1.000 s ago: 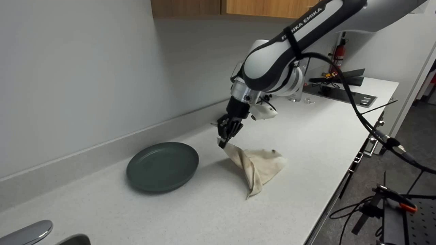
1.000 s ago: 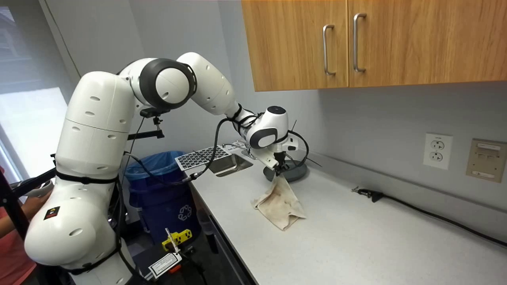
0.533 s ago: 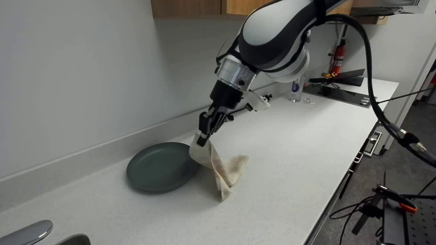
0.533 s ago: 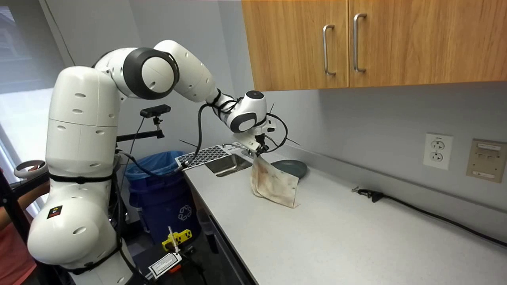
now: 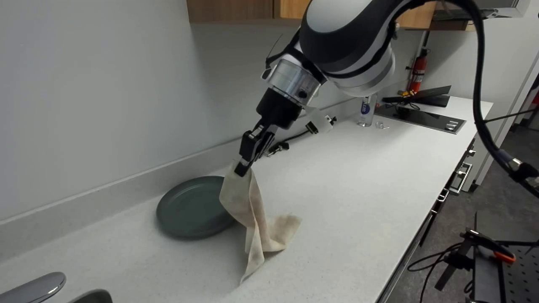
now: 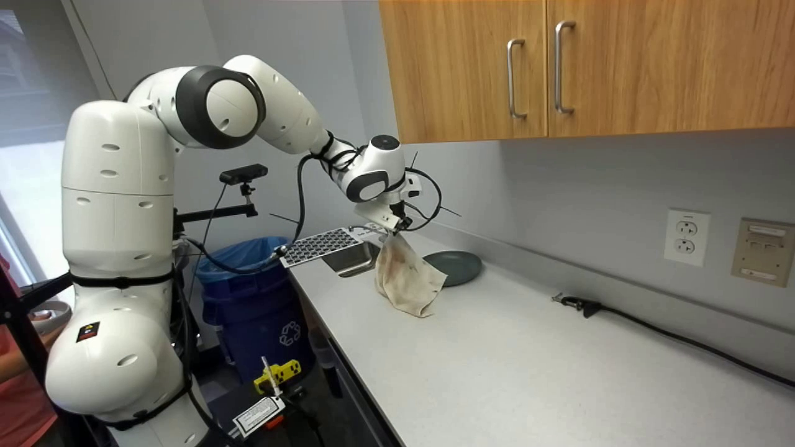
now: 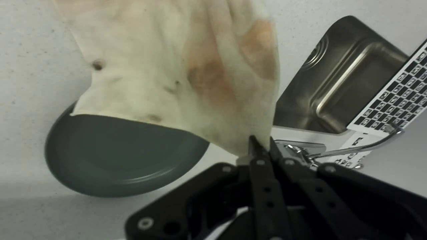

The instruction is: Unfold the towel

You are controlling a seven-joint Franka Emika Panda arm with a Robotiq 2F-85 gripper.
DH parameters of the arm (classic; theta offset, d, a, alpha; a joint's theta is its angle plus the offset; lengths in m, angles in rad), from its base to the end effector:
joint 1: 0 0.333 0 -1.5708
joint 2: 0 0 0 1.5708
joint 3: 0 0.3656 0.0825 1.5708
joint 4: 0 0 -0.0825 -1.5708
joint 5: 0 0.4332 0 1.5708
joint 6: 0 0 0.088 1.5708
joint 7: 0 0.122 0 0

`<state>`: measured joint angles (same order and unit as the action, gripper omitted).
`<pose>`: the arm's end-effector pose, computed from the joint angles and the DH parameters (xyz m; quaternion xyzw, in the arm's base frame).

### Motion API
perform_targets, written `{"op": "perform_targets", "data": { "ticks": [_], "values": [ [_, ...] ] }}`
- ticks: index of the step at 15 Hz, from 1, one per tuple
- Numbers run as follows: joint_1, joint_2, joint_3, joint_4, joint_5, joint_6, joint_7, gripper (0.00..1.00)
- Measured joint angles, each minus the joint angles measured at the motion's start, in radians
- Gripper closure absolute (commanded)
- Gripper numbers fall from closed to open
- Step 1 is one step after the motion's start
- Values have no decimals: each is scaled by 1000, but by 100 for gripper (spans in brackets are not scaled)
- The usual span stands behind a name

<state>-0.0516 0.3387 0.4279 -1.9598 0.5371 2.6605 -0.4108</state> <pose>0.6621 0.2297 0.3569 -0.9466 -0.1446 -0.1787 0.2261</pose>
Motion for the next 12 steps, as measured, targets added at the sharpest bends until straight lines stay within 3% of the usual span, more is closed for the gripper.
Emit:
{"op": "perform_targets", "data": {
  "ticks": [7, 12],
  "values": [
    [-37, 9, -171, -103, 0, 125, 40, 100],
    [-52, -1, -237, -151, -14, 214, 119, 100]
  ]
}}
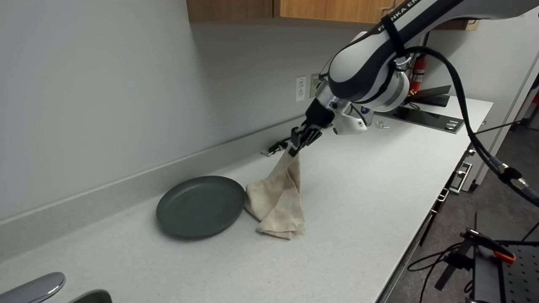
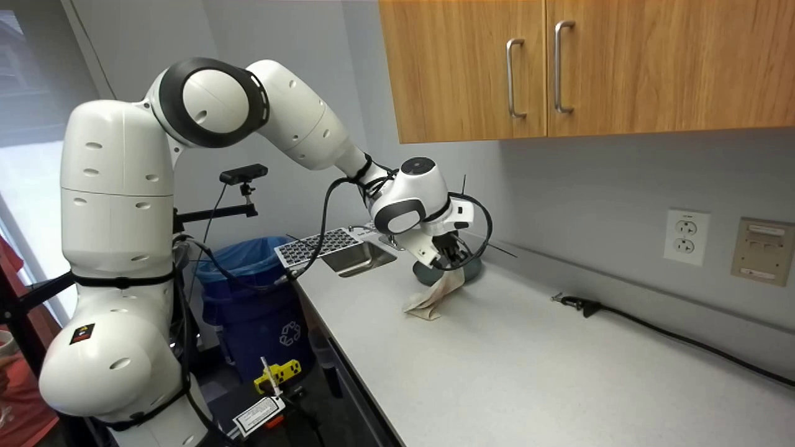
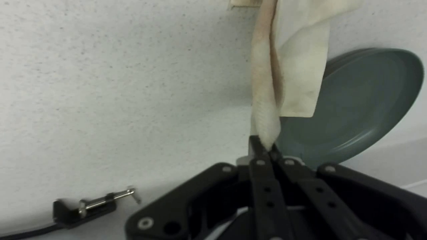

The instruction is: Unfold the towel

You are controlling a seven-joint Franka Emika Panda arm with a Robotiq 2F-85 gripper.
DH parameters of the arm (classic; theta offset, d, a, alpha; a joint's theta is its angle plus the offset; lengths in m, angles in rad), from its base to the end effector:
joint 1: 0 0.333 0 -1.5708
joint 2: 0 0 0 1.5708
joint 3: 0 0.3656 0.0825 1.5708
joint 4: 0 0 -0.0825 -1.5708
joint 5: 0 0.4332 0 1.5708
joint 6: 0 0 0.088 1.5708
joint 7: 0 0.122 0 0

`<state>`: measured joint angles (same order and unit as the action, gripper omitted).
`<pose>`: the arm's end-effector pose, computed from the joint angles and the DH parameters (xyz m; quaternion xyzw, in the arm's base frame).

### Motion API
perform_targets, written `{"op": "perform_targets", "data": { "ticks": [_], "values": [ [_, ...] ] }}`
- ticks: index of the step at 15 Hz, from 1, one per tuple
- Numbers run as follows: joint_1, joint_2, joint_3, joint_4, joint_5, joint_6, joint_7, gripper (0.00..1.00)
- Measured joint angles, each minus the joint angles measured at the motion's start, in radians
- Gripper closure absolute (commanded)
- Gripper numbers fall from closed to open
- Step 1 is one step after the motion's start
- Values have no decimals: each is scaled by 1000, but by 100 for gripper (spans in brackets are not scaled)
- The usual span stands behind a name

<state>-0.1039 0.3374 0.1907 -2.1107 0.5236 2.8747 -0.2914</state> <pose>0.6645 0.0268 0.2933 -0.9665 0.0599 -0.2148 0.1275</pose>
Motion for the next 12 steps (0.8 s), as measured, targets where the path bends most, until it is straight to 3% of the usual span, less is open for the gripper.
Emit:
{"op": "perform_targets", "data": {
  "ticks": [4, 9, 10, 12],
  "values": [
    [25, -22, -89, -61, -62, 111, 120, 100],
    [81, -20, -277, -156, -201, 203, 337, 100],
    [107, -19, -319, -168, -213, 203, 363, 73],
    [162, -12, -389, -182, -233, 202, 410, 65]
  ]
}}
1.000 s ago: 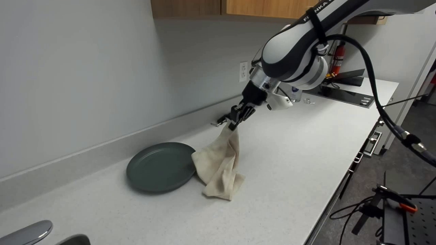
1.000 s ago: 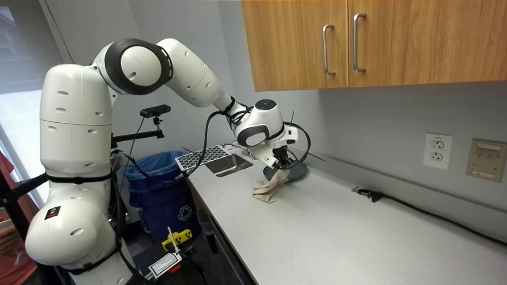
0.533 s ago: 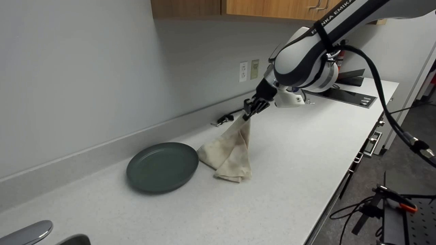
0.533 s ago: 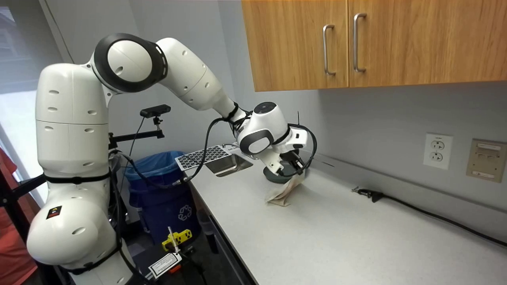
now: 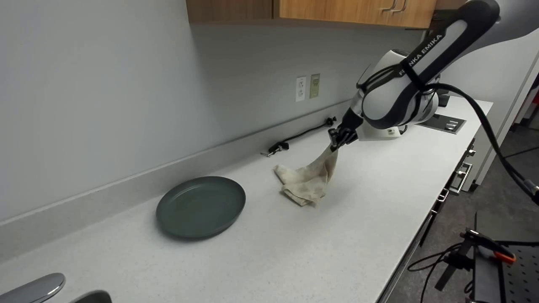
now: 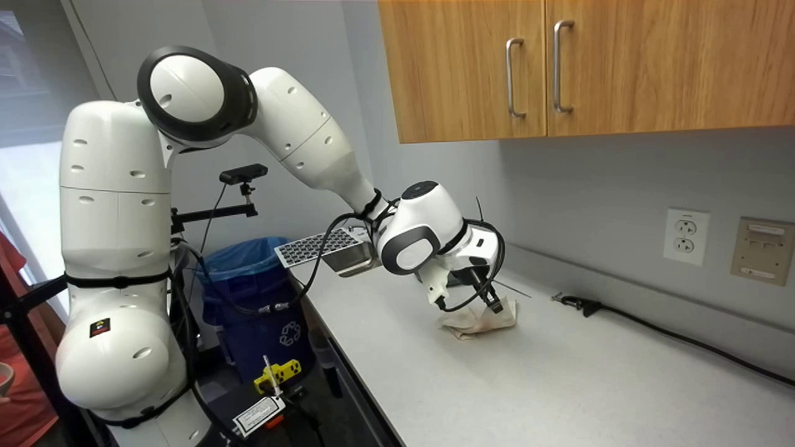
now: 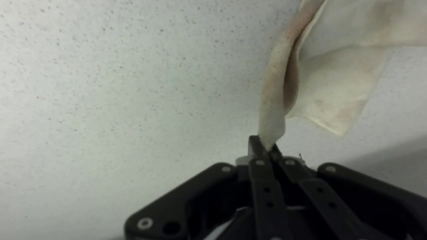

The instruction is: Unfold the towel

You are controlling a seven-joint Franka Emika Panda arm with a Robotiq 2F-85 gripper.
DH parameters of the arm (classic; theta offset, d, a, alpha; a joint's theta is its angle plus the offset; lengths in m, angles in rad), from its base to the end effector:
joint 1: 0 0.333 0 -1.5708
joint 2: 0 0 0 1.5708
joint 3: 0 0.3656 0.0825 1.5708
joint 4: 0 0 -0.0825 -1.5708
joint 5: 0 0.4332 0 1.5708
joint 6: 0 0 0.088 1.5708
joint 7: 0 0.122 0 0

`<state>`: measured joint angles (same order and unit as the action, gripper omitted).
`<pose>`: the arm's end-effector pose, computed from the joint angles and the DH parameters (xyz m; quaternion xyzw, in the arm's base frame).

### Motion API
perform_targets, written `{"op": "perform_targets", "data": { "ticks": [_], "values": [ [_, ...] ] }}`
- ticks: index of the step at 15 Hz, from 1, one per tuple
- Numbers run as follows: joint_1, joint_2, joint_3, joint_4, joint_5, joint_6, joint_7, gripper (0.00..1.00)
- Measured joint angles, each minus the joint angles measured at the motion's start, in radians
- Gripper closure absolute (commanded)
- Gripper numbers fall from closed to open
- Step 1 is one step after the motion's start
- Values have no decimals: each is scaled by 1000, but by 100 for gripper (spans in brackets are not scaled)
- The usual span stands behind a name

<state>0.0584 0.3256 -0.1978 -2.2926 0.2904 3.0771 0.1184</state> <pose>0.6049 -0.1069 0.2522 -0.9402 0.2492 -0.2322 0.0108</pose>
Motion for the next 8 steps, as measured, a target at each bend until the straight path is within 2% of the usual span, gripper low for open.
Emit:
{"op": "perform_targets", "data": {
  "ticks": [4, 8],
  "values": [
    [127, 6, -97, -17, -27, -3, 81, 34],
    [206, 6, -134, -15, -28, -7, 106, 5]
  ]
}}
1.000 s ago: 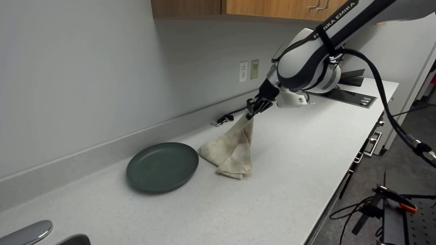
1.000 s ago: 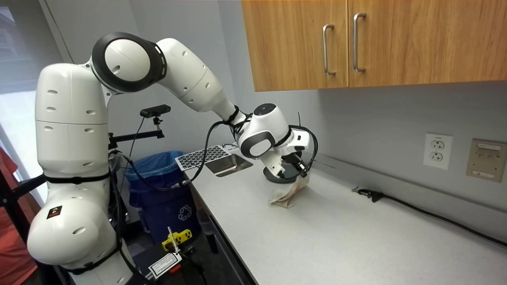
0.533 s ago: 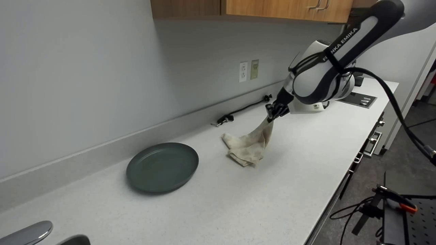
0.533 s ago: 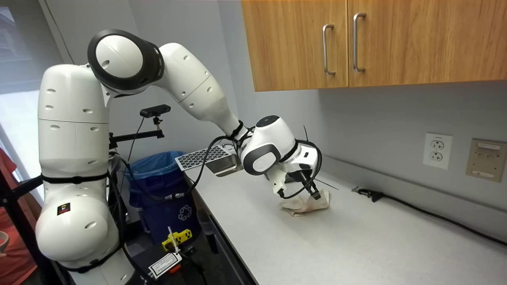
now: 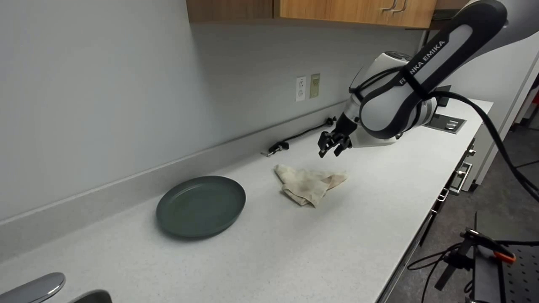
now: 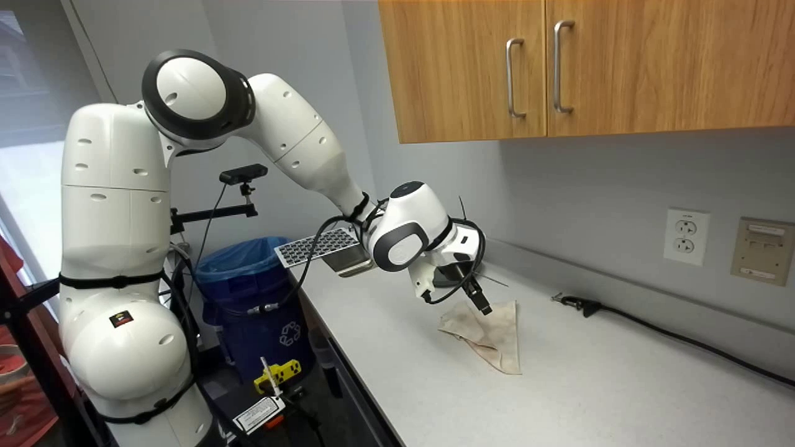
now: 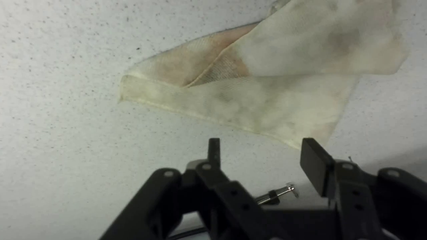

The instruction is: Unfold the towel

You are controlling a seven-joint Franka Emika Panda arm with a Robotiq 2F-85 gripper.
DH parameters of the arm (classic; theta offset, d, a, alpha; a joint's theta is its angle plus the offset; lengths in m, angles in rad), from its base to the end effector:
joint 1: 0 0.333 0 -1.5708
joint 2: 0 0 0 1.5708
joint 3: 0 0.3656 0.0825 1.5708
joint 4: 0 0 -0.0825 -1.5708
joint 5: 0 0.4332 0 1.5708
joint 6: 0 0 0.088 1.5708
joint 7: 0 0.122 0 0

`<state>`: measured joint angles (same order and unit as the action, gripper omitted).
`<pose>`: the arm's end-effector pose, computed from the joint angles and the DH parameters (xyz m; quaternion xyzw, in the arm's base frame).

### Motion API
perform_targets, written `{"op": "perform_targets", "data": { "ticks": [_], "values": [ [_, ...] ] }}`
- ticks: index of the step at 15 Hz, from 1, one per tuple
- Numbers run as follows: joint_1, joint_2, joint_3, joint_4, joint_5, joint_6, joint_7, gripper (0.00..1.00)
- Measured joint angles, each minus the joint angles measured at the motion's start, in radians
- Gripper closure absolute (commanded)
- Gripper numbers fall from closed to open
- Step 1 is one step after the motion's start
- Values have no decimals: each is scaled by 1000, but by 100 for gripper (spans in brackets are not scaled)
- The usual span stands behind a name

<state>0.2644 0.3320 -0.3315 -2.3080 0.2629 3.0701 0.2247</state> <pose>0.6056 -0.0601 0.2490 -0.9427 0.2450 -0.2264 0.0065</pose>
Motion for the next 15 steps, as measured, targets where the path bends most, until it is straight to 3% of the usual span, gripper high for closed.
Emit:
{"op": "perform_targets", "data": {
  "ticks": [1, 3, 7, 10, 15],
  "values": [
    [7, -1, 5, 2, 1, -8, 1, 1],
    [-4, -6, 49, 9, 6, -37, 8, 0],
    [-89, -13, 201, 25, 14, -88, 44, 0],
    [-141, -18, 278, 25, 38, -96, 47, 0],
    [-160, -24, 301, 25, 45, -103, 47, 0]
  ]
}}
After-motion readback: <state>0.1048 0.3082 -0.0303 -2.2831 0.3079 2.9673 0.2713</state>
